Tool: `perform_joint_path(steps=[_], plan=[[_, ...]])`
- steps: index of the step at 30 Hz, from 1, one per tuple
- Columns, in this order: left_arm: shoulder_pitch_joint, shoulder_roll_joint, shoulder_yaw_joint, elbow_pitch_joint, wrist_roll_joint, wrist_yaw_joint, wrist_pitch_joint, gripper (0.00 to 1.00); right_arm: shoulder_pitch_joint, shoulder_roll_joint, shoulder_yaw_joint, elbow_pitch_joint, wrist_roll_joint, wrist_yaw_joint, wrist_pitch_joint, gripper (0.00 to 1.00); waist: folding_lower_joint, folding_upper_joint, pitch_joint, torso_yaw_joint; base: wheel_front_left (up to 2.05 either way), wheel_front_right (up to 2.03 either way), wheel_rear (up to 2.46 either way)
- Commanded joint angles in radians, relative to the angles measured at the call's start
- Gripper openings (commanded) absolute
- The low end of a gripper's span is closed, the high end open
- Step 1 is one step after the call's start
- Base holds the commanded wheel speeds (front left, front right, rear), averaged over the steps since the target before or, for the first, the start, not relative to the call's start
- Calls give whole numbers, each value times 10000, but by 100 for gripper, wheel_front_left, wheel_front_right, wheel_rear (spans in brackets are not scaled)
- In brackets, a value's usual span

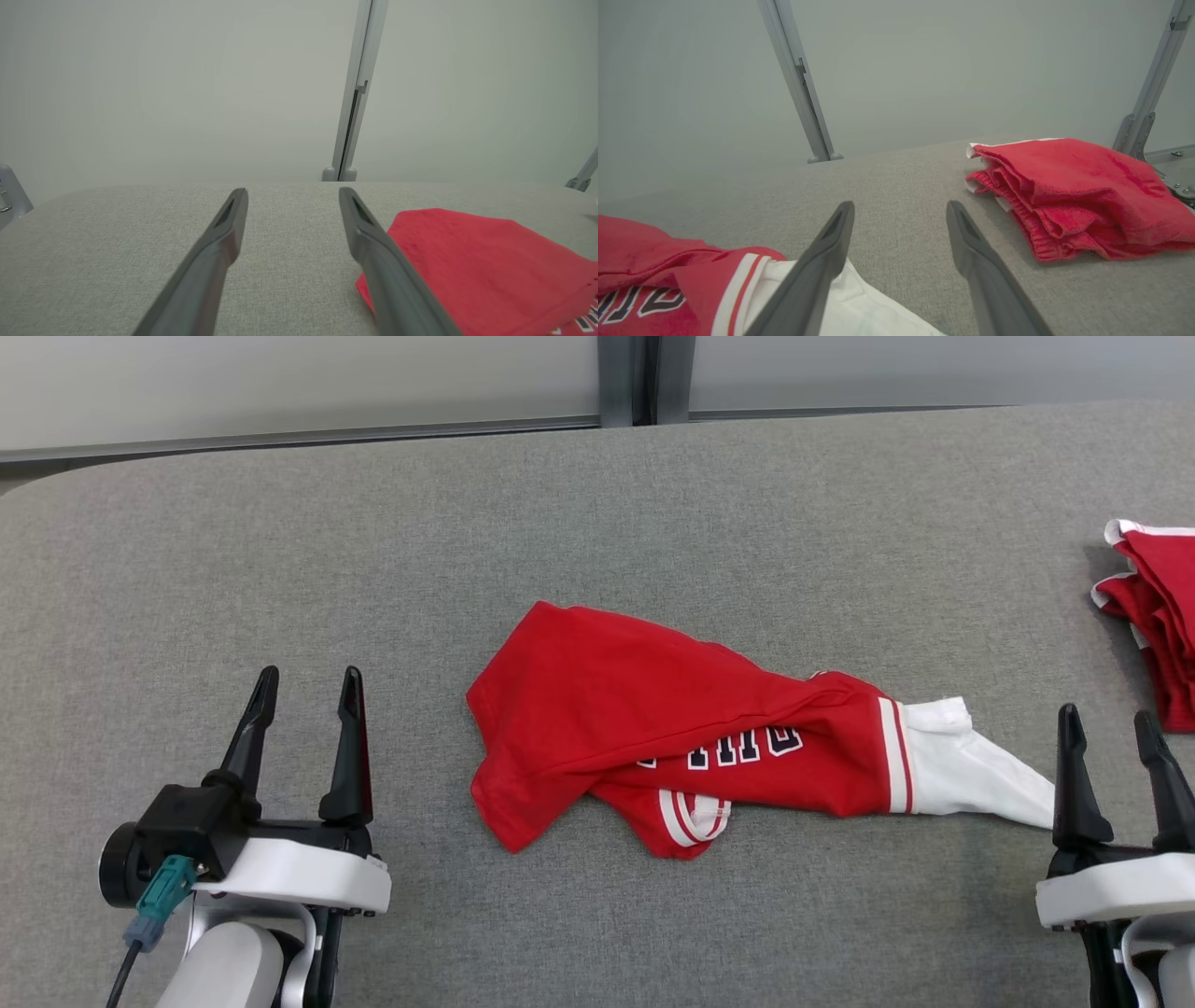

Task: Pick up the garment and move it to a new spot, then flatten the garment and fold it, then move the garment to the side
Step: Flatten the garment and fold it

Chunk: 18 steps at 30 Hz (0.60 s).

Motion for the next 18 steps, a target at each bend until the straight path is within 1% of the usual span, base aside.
perform_joint_path(steps=[1, 4, 9, 14, 18], plan=[[124, 54, 55, -50, 91, 50, -25, 100, -114, -120, 101, -367, -193, 0, -143, 100, 0, 0, -75, -22, 0, 0, 0], [265, 76, 48, -60, 105, 49, -31, 100, -46, -182, 401, -1116, -448, 0, -114, 100, 0, 0, -243, -55, 0, 0, 0], [606, 122, 4, 8, 126, 33, -35, 100, 369, -218, 955, -2132, -845, 0, 488, 100, 0, 0, -577, -111, 0, 0, 0], [1006, 139, -190, 111, 118, -24, 8, 100, 1040, -110, 1418, -2680, -854, 0, 1052, 100, 0, 0, -930, -110, 0, 0, 0], [1189, 154, -314, 183, 98, -36, 52, 100, 1425, 19, 1544, -2961, -806, 0, 1318, 100, 0, 0, -1128, -104, 0, 0, 0]])
